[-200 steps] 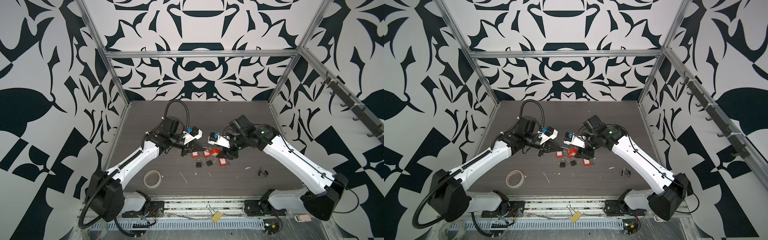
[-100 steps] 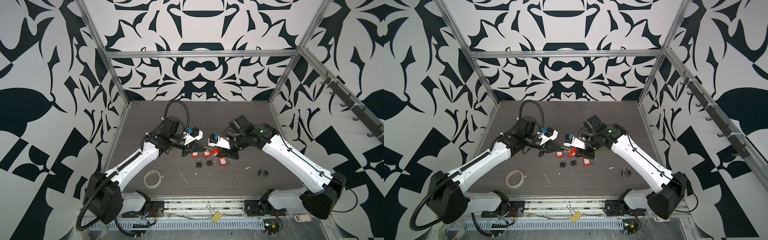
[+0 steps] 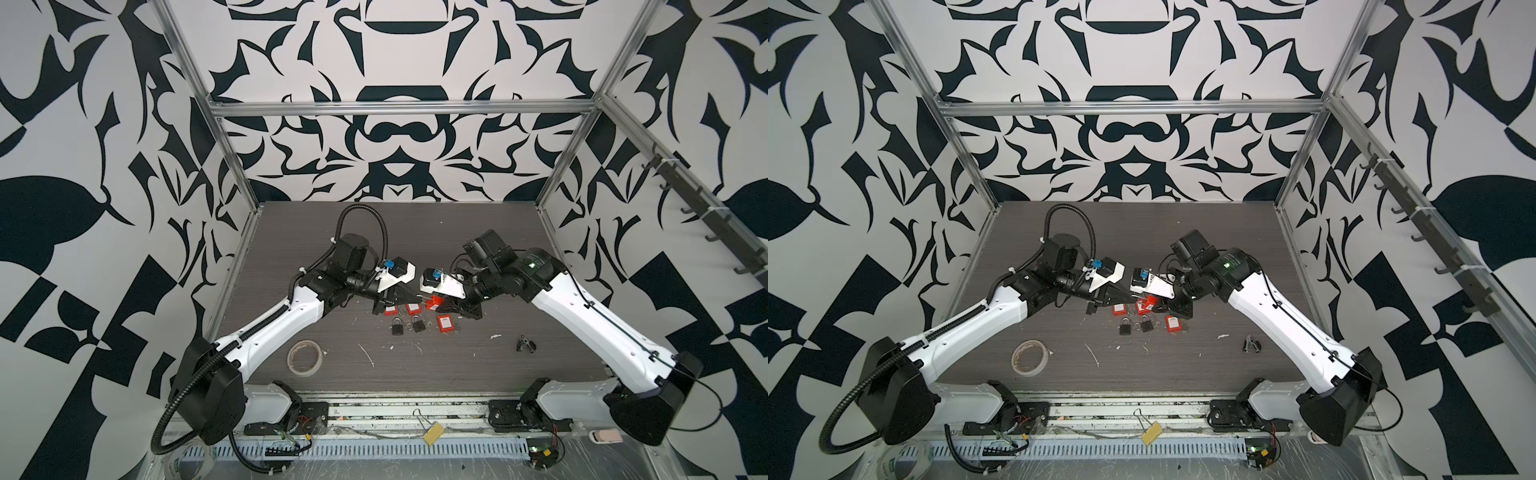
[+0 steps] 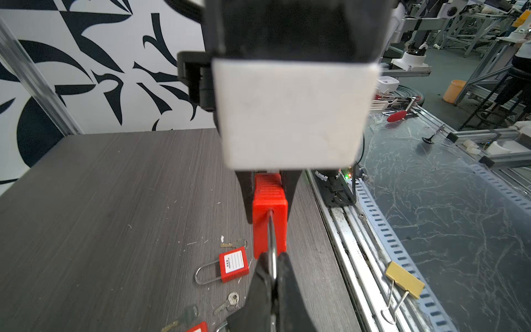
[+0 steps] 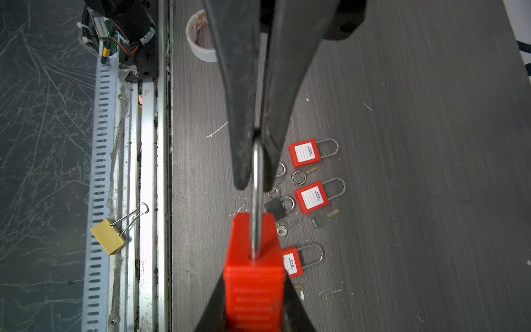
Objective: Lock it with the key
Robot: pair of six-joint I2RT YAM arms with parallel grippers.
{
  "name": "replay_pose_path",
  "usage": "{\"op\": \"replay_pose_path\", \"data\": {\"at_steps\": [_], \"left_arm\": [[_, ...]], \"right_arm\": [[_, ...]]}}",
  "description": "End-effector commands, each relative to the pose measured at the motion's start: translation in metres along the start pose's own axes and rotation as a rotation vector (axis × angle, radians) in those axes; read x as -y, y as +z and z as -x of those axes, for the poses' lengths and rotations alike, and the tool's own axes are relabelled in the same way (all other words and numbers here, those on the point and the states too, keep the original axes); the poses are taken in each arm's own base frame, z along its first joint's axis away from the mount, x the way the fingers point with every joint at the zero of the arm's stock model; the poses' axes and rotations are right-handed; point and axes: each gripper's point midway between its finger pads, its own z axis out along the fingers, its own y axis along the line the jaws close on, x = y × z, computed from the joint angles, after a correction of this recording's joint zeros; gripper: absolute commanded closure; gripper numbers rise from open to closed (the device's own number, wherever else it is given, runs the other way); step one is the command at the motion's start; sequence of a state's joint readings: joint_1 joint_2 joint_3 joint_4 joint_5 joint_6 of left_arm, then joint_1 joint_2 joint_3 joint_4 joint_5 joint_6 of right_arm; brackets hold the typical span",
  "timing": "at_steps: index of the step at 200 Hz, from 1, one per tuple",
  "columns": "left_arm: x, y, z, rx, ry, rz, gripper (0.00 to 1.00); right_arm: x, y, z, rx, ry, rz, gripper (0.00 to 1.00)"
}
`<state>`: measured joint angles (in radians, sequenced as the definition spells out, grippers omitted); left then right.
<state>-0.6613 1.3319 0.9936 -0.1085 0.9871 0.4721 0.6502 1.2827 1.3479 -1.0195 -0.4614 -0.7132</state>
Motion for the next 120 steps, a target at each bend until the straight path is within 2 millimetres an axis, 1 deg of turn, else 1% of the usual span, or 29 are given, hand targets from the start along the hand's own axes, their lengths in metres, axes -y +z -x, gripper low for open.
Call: {"op": "replay_pose_path", "data": {"at_steps": [1,14,29,47,56,70,84,97,108,120], "left_arm": [[0.017,0.016,-0.010,0.007,-0.073,-0.095,1.00],[0.015,0.020,-0.013,0.013,-0.082,-0.097,1.00],[0.012,0.023,-0.017,0.026,-0.091,-0.088,1.00],[0.008,0.020,-0.014,0.048,-0.075,-0.069,1.00],[0.005,0.016,-0.012,0.056,-0.070,-0.057,1.00],[-0.002,0.008,-0.010,0.070,-0.071,-0.037,1.00],[-0.009,-0.001,-0.007,0.089,-0.066,-0.018,1.00],[-0.012,-0.007,-0.005,0.099,-0.064,-0.010,1.00],[-0.014,-0.011,0.000,0.109,-0.066,-0.012,1.00],[-0.012,-0.015,0.008,0.129,-0.062,-0.027,1.00]], "right_arm": [[0.026,-0.022,0.062,0.237,-0.149,-0.143,0.90],[0.032,-0.024,0.072,0.276,-0.127,-0.164,0.90],[0.036,-0.024,0.079,0.305,-0.107,-0.173,0.89],[0.034,-0.023,0.078,0.303,-0.098,-0.153,0.84],[0.031,-0.024,0.075,0.290,-0.097,-0.146,0.82],[0.026,-0.025,0.064,0.253,-0.092,-0.149,0.74],[0.022,-0.026,0.048,0.186,-0.076,-0.156,0.63],[0.016,-0.028,0.033,0.126,-0.055,-0.149,0.50],[0.011,-0.033,0.028,0.100,-0.034,-0.144,0.44],[0.005,-0.042,0.028,0.093,-0.012,-0.134,0.39]]}}
